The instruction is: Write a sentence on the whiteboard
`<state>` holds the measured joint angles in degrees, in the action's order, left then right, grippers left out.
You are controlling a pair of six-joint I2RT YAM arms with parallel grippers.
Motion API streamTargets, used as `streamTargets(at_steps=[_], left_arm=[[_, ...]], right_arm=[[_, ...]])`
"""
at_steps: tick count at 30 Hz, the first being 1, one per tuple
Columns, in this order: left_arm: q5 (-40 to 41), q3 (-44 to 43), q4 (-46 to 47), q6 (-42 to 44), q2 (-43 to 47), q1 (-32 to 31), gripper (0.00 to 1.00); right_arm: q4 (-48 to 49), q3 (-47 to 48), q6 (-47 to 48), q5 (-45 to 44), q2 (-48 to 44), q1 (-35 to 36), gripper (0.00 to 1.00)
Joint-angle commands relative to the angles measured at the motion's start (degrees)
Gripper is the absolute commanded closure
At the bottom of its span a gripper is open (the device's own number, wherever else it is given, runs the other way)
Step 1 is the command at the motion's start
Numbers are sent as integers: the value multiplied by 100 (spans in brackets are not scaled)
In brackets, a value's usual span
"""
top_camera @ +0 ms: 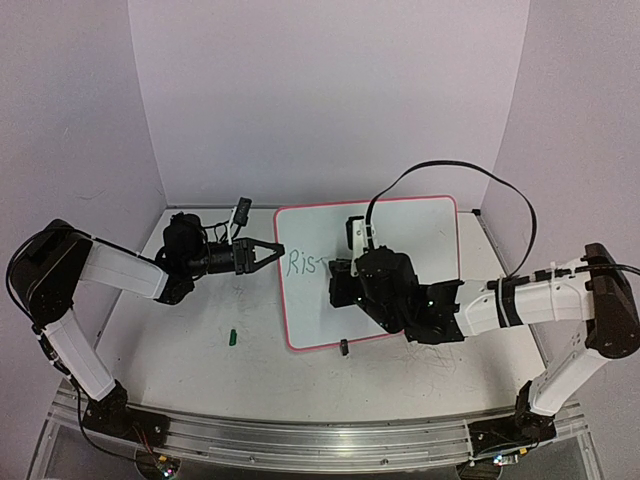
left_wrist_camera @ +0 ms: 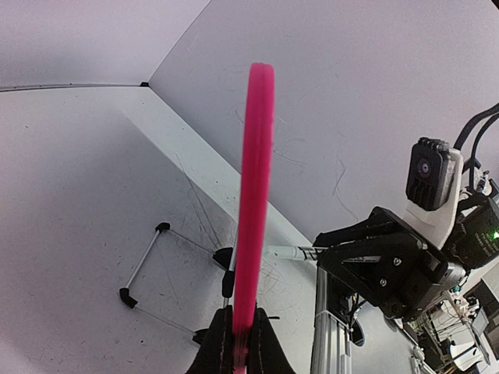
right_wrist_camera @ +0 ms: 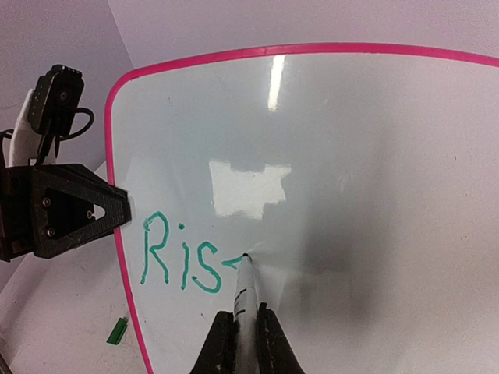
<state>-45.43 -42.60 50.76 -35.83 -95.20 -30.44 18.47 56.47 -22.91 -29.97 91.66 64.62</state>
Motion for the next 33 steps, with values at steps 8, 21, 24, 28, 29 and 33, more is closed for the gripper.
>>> streamTargets(at_steps=[8, 21, 24, 28, 29, 33], left_arm=[[-194, -71, 201, -123, 320, 20, 100], [-196, -88, 191, -116, 315, 20, 100], [-189, -76, 190, -110, 312, 20, 100], [-187, -87, 194, -113, 301, 18, 100], [-186, -85, 195, -116, 306, 20, 100], [-190, -83, 189, -104, 312, 17, 100]], right_arm=[[327, 145, 313, -137, -3, -76, 100], [314, 133, 332, 201, 110, -77, 100], [291, 86, 288, 224, 91, -68, 100], [252, 23, 217, 265, 89, -67, 100], [246, 1, 199, 276, 89, -61, 100], [201, -82, 118, 287, 88, -50, 100]])
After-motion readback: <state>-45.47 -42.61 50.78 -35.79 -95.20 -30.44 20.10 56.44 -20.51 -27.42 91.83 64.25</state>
